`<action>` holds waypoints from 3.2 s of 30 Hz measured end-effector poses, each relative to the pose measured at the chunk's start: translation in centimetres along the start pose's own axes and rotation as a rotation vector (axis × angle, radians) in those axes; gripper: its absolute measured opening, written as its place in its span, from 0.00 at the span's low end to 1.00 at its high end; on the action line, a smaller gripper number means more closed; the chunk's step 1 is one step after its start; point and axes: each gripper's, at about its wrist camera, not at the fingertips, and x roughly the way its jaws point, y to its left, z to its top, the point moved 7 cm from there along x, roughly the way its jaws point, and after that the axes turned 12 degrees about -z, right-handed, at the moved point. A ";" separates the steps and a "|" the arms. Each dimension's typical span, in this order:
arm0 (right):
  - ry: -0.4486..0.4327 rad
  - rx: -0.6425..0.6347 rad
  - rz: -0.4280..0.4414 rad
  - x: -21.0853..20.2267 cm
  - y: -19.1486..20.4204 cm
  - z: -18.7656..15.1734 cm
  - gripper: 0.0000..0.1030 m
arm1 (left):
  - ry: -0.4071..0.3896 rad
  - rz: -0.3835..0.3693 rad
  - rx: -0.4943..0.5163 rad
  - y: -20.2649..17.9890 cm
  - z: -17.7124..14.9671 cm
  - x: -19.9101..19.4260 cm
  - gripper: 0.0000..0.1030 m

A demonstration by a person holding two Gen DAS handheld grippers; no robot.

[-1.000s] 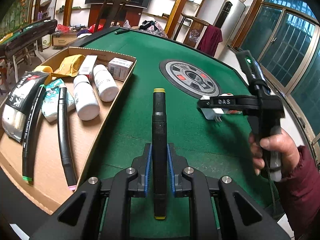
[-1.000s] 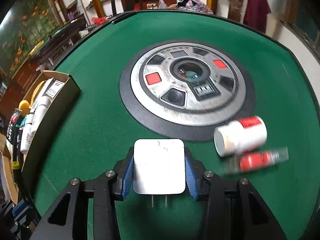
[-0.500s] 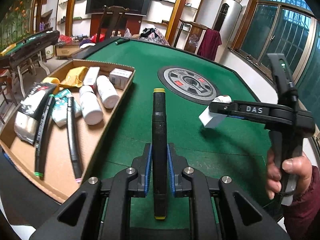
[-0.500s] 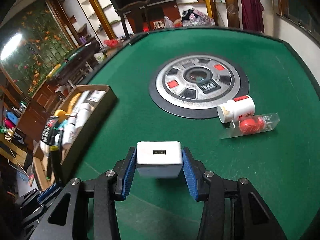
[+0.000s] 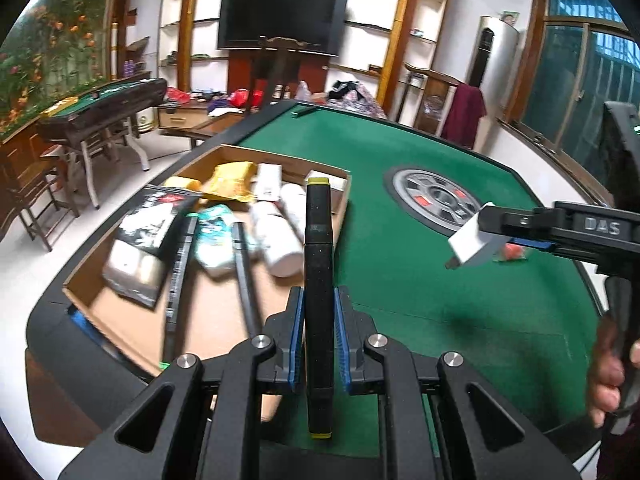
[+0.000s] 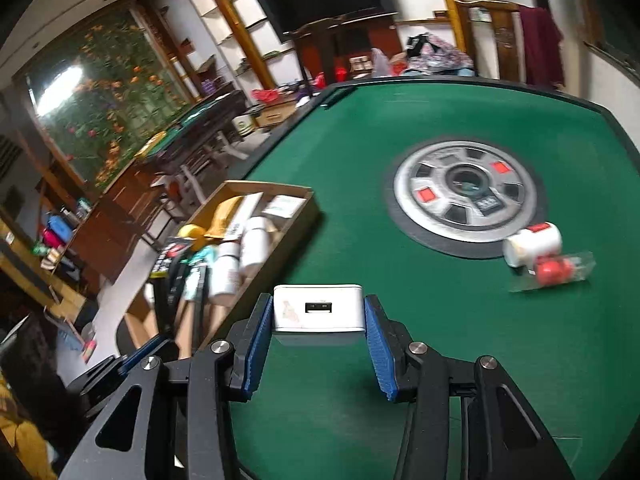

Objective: Organize objects
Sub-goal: 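Carry marker and white charger toward the tray with both tools, then release marker and charger into the tray by opening both tools, then withdraw both open tools from the tray toward the red-capped item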

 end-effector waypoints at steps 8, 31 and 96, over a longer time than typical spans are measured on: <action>0.030 -0.047 0.088 0.5 5.2 0.3 0.48 | -0.048 0.105 0.003 3.1 1.0 -1.1 0.14; 0.232 -0.145 0.120 9.5 14.1 -0.6 0.48 | -0.018 0.136 -0.098 9.9 0.6 1.1 0.14; 0.124 0.164 0.019 5.5 1.4 -0.8 0.85 | 0.049 -0.133 -0.255 7.8 3.1 3.3 0.79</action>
